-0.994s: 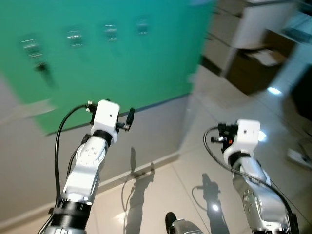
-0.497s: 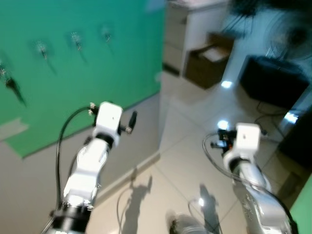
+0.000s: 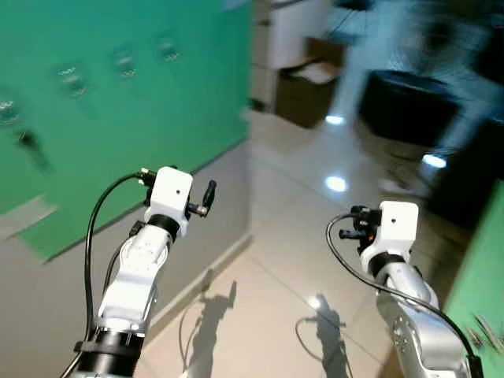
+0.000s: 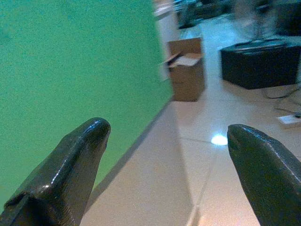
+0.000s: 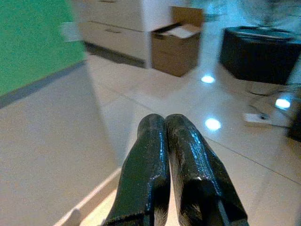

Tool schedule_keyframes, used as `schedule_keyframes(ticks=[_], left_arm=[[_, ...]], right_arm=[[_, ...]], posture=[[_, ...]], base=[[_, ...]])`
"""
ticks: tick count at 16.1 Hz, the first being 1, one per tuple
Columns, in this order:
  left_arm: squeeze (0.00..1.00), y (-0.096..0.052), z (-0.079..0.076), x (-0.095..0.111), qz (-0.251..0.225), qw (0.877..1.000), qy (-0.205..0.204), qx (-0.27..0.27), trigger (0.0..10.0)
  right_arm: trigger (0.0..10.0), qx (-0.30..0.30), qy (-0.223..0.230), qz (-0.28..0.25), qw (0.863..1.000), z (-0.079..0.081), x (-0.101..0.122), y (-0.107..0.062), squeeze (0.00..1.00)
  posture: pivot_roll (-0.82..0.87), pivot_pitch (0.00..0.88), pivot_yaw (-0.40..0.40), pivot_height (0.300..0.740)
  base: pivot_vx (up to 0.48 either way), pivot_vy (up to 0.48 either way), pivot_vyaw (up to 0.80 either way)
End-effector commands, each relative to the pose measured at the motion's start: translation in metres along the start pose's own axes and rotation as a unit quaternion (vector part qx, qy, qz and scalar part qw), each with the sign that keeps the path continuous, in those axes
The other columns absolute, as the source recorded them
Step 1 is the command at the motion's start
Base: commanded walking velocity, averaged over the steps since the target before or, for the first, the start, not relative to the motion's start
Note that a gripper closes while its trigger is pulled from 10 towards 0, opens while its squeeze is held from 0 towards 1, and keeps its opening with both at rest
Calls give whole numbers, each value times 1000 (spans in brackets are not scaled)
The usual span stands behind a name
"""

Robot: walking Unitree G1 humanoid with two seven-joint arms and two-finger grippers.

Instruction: Hang keys on a hook

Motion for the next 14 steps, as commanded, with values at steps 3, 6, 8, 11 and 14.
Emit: schedule_keyframes(ticks=[3, 6, 8, 11, 14], left_arm=[[0, 3, -9, 5, -8, 1000, -3, -14, 10000], [0, 2, -9, 7, -18, 1000, -5, -11, 10000], [0, 0, -9, 5, -18, 1000, -9, -14, 10000], [0, -2, -16, 5, -21, 999, -17, -28, 10000], [0, -3, -23, 3, -16, 999, -21, -44, 10000]], right_arm=[[10000, -17, -11, 2, 1000, -9, 2, -2, 0], [10000, -59, -23, 7, 998, -24, 2, -1, 0], [10000, -73, -27, 14, 997, -30, 2, -1, 0], [10000, -63, -38, 31, 997, -29, -3, -4, 0], [10000, -51, -56, 47, 996, -27, -10, -5, 0]], posture=[[-120, 0, 17, 740], [-113, 0, 3, 740], [-116, 0, 2, 740], [-120, 0, -7, 740], [-121, 0, -6, 740]], base=[[0, 0, -800], [0, 0, -800], [0, 0, -800], [0, 0, -800], [0, 0, -800]])
Point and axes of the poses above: a point about 5 cm out from each wrist's last joint towards the gripper, its own y axis pointing out of the wrist towards the gripper, its own x axis along the axis of the wrist's last joint, z = x × y, the point moved 1 cm from there along y, pointing out of the wrist towards the gripper, and after that the axes turned 3 degrees about y, right-handed, at the moved point
